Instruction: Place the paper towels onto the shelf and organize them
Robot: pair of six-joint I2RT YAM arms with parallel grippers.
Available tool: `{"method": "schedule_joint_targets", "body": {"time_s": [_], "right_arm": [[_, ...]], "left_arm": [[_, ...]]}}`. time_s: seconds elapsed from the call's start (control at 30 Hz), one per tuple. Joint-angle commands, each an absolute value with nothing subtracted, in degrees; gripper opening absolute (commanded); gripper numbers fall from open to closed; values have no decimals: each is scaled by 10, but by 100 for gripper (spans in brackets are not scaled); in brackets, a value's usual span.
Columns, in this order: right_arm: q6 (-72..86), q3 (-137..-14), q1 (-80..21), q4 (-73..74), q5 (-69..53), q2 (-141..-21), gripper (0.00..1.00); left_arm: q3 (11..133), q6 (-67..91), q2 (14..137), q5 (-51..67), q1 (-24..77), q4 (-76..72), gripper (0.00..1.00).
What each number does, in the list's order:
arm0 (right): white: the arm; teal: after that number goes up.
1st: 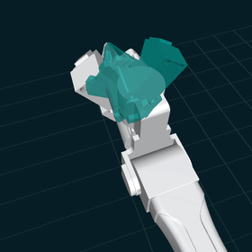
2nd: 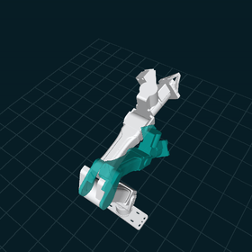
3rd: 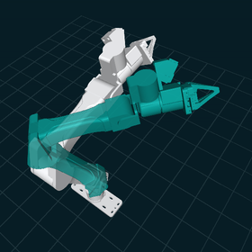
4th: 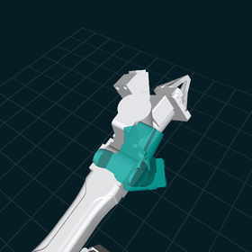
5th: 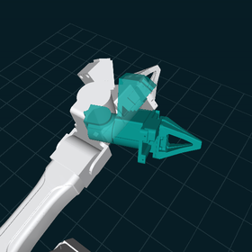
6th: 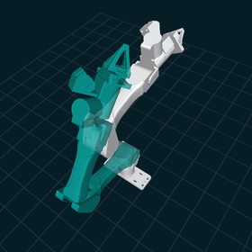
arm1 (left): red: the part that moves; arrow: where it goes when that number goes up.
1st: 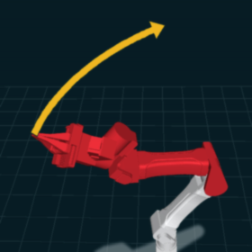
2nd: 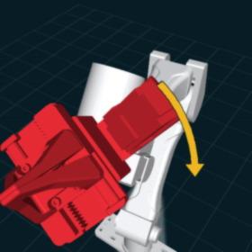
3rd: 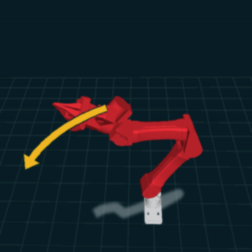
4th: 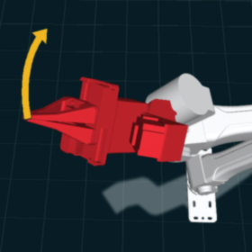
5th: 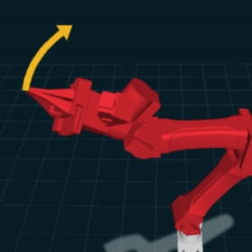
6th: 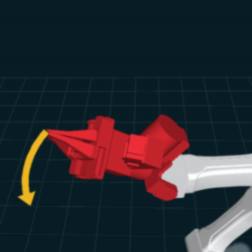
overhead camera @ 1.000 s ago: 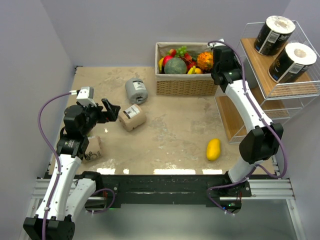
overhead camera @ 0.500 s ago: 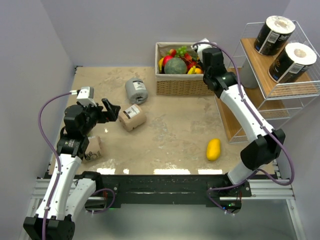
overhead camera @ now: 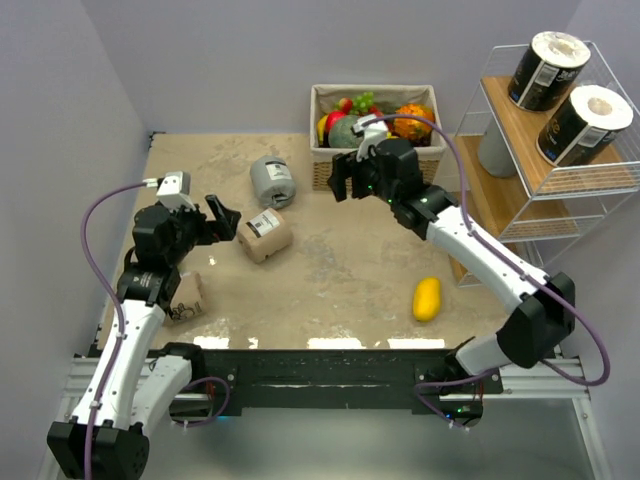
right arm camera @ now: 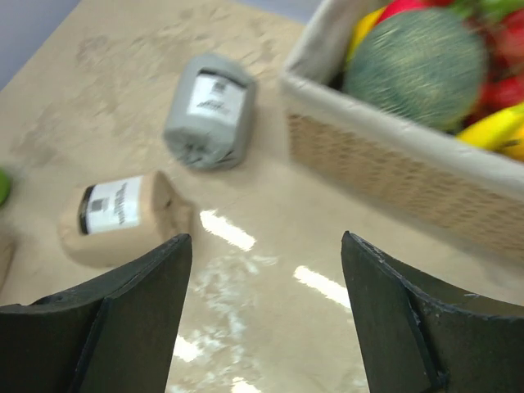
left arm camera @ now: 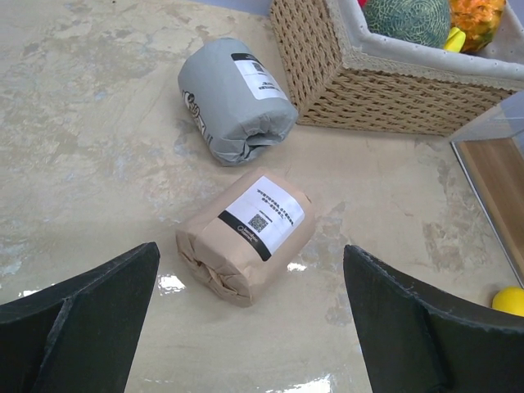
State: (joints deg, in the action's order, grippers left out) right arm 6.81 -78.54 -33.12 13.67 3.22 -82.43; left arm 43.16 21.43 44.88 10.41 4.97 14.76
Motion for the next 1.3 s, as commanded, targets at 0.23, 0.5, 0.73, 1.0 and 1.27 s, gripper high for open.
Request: {"method": "schedule_joint_targets", "body": {"time_s": [0.23, 0.5, 0.73, 1.0, 1.27], "right_arm": [[167, -768, -408, 40, -63, -939, 84], [175, -795, -408, 14, -72, -1012, 78], [177, -845, -407, 3, -156, -1077, 76], [171, -880, -400, 2, -226, -1134, 84], [207, -875, -382, -53, -299, -1164, 88]], "left_arm": [[381, 273, 483, 153, 57, 127, 98], [307, 359, 489, 173, 56, 35, 95], [287, 369, 546, 182, 56, -33, 92], [320, 367, 598, 124, 56, -1, 81], [329, 364, 608, 63, 56, 40, 76]]}}
